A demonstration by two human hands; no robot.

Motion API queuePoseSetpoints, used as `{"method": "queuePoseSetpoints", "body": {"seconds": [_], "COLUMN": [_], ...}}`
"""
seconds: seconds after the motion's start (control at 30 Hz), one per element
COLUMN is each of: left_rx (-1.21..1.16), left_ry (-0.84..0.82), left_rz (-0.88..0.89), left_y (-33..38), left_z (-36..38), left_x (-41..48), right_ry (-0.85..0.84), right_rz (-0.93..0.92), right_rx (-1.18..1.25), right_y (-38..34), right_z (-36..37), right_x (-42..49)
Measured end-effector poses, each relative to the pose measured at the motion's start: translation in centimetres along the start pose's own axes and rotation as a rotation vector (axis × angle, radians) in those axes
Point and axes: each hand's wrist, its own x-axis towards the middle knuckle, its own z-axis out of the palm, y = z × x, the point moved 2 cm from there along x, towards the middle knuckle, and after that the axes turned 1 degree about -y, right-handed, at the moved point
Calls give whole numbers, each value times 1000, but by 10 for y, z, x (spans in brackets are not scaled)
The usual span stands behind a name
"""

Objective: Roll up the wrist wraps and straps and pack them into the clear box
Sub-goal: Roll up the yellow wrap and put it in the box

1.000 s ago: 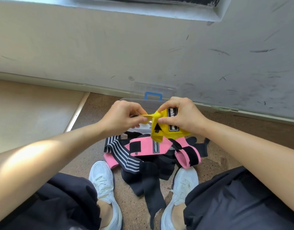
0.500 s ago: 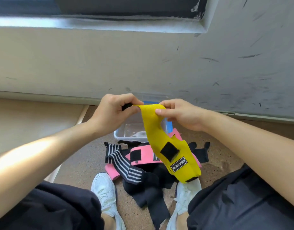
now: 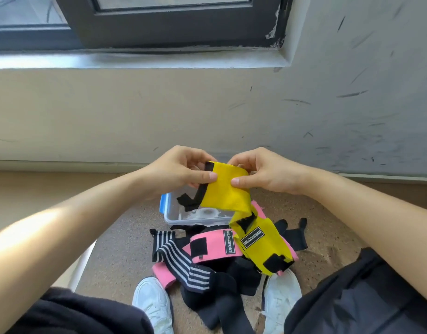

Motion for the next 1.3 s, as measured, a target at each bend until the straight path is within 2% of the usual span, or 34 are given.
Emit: {"method": "queuePoseSetpoints", "body": {"seconds": [0.1,0.17,0.3,0.4,0.47,0.5,0.57,0.63,0.7,0.8,0.83,0.9,1.03,1.1,1.3], "left_rx": [-129,-231,-499,-575,-473,-332,-29,151,256,329,348,355,324,329,270], "left_ry": [59,138,241,275,306,351,465,557,534,340,320,357,490,545,549], "left_rz": [6,5,35,89,128,161,240,331,431,556,595,633,617,610,581], "left_y": [-3,0,8,15,20,21,23,29,39,53,55,55,43,40,40], "left_z": [-3,0,5,10,11,9,1,-6,-9,-10,-9,-8,-5,-4,-9], "left_x": [5,5,5,3,3,3,2,-1,-4,-4,-3,-2,2,7,25], "right_ry": [241,385,360,431,463,447,374,293,224,163,146,138,260,254,309], "right_rz": [17,31,21,-43,-68,-75,-83,-74,-63,-73,-76,-81,-119,-146,-211], "right_rx": [-127,-94,28,19,10,5,15,-22,-85,-97,-100,-99,4,45,209], "right_y": [4,3,-10,-22,-29,-32,-40,-50,-58,-68,-71,-73,-66,-60,-54], "right_z": [2,7,20,18,9,3,-9,-18,-24,-29,-29,-30,-36,-36,-34], "right_x": [2,1,-6,-8,-8,-9,-11,-13,-15,-18,-18,-19,-20,-18,4]}}
